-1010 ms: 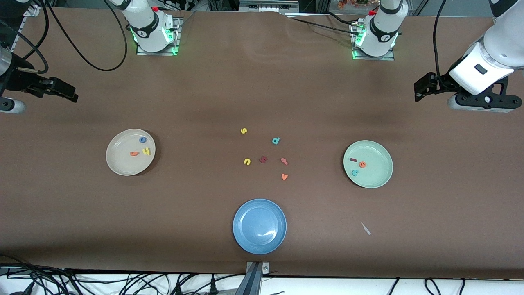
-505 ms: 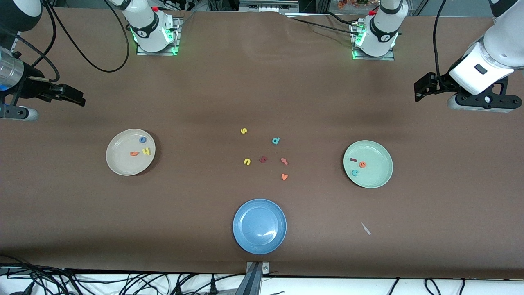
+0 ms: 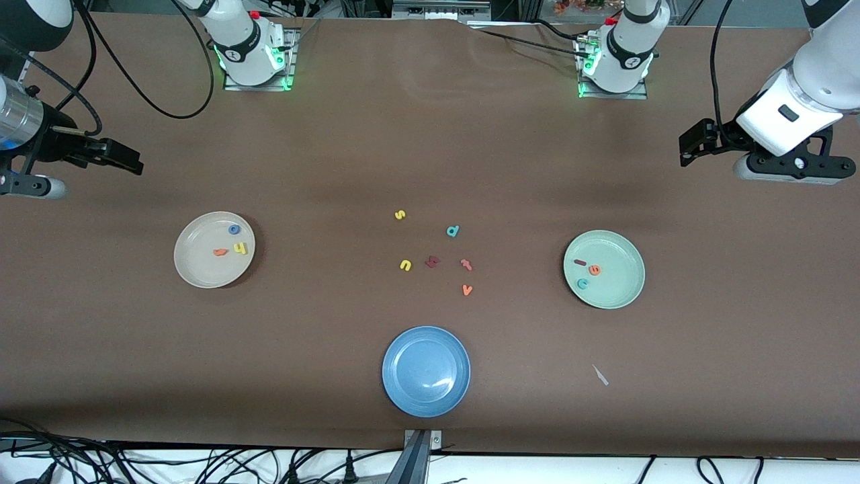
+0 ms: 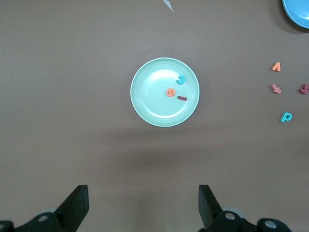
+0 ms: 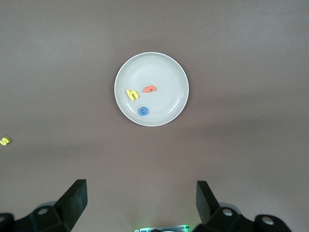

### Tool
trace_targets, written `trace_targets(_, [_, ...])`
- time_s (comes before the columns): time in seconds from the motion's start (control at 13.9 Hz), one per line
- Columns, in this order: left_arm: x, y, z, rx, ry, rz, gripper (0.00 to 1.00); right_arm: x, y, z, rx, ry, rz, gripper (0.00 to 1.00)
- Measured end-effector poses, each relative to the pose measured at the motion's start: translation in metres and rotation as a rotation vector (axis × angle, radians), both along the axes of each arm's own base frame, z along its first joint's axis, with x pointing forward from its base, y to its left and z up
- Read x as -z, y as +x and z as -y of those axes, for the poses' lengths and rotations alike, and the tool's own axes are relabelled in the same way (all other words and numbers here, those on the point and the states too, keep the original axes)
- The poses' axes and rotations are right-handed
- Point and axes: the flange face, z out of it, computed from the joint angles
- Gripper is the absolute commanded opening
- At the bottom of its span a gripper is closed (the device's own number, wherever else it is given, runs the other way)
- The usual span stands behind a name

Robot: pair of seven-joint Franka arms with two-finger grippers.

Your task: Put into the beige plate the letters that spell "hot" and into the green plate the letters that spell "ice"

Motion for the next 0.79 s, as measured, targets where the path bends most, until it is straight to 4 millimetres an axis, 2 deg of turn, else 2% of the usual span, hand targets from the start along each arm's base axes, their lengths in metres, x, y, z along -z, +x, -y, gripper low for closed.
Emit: trace_targets(0.79, [0.0000, -0.0001, 0.0009, 0.002, 0.000, 0.000, 1.00, -0.0006, 0.0019, -0.0003, 0.001, 0.000, 0.013, 1.00])
